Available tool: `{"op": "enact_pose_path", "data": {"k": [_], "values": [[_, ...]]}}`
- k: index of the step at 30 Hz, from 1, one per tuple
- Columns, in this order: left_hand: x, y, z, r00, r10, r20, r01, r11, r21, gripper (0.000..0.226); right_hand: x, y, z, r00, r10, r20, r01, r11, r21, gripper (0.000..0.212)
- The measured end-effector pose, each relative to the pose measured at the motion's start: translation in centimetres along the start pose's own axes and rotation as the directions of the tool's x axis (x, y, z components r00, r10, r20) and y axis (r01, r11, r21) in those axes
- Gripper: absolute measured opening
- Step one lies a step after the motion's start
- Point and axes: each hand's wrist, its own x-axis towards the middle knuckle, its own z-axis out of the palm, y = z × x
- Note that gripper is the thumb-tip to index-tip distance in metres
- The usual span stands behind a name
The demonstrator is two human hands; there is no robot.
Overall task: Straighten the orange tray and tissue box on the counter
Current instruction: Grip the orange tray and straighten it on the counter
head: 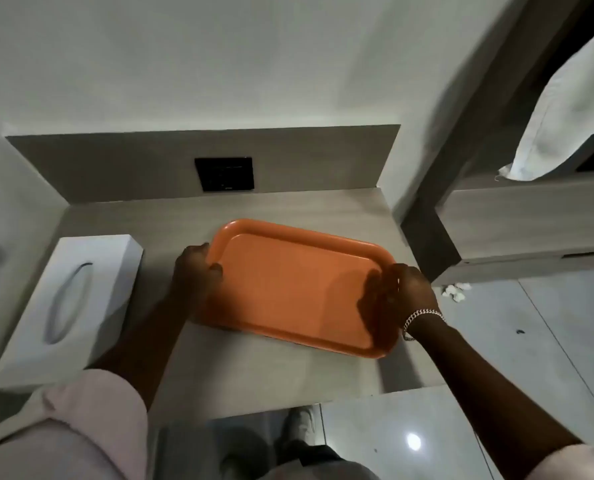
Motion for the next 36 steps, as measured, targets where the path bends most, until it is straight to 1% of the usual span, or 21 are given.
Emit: {"op": "enact_pose_path", "data": {"k": [1,3,4,5,7,12,15,19,23,29,36], "values": [[0.3,-0.1,0.2,0.998,-0.039,-0.041,0.037,0.998,-0.057,0.058,0.4,0.3,0.4,0.998,0.063,0.002,-0.063,0.998,0.03,0.041],[0.9,-0.3,0.4,0.988,-0.11,-0.105,0.1,0.99,-0.098,0.045,0.5,0.4,0.8,0.979,0.203,-0.018,-0.2,0.976,0.087,0.049],[1.0,-0.4,0.2,0.981,-0.159,-0.106,0.147,0.982,-0.117,0.036,0.5,0.5,1.1,0.969,0.246,-0.025,-0.243,0.965,0.102,0.045],[1.6,-0.9,0.4,0.978,-0.175,-0.111,0.16,0.978,-0.13,0.031,0.6,0.6,1.3,0.963,0.268,-0.034,-0.262,0.958,0.12,0.036],[2.5,-1.6,0.4,0.971,-0.212,-0.106,0.191,0.965,-0.18,0.028,0.9,1.0,1.6,0.955,0.294,-0.041,-0.286,0.949,0.134,0.023],[3.5,-2.5,-0.2,0.959,-0.277,-0.06,0.247,0.921,-0.301,0.029,1.4,1.0,1.4,0.961,0.275,-0.033,-0.267,0.951,0.154,0.018],[3.7,-2.8,-0.7,0.965,-0.256,-0.064,0.219,0.914,-0.342,0.029,2.7,0.5,0.7,0.97,0.239,-0.035,-0.231,0.961,0.149,0.017],[3.5,-2.8,-1.7,0.957,-0.267,-0.117,0.216,0.919,-0.331,0.028,5.5,-1.2,-0.2,0.988,0.152,-0.032,-0.147,0.982,0.12,0.019],[3.9,-3.7,-2.1,0.957,-0.25,-0.146,0.191,0.923,-0.333,0.027,8.2,-3.2,-0.5,0.995,0.099,-0.019,-0.097,0.989,0.11,0.022],[5.7,-5.5,-1.8,0.954,-0.254,-0.158,0.202,0.937,-0.286,0.023,11.5,-4.9,-0.1,0.992,0.119,0.044,-0.123,0.988,0.09,0.029],[6.8,-6.5,-1.1,0.952,-0.243,-0.186,0.188,0.944,-0.272,0.023,12.9,-5.0,1.1,0.991,0.129,0.037,-0.132,0.987,0.09,0.028]]}}
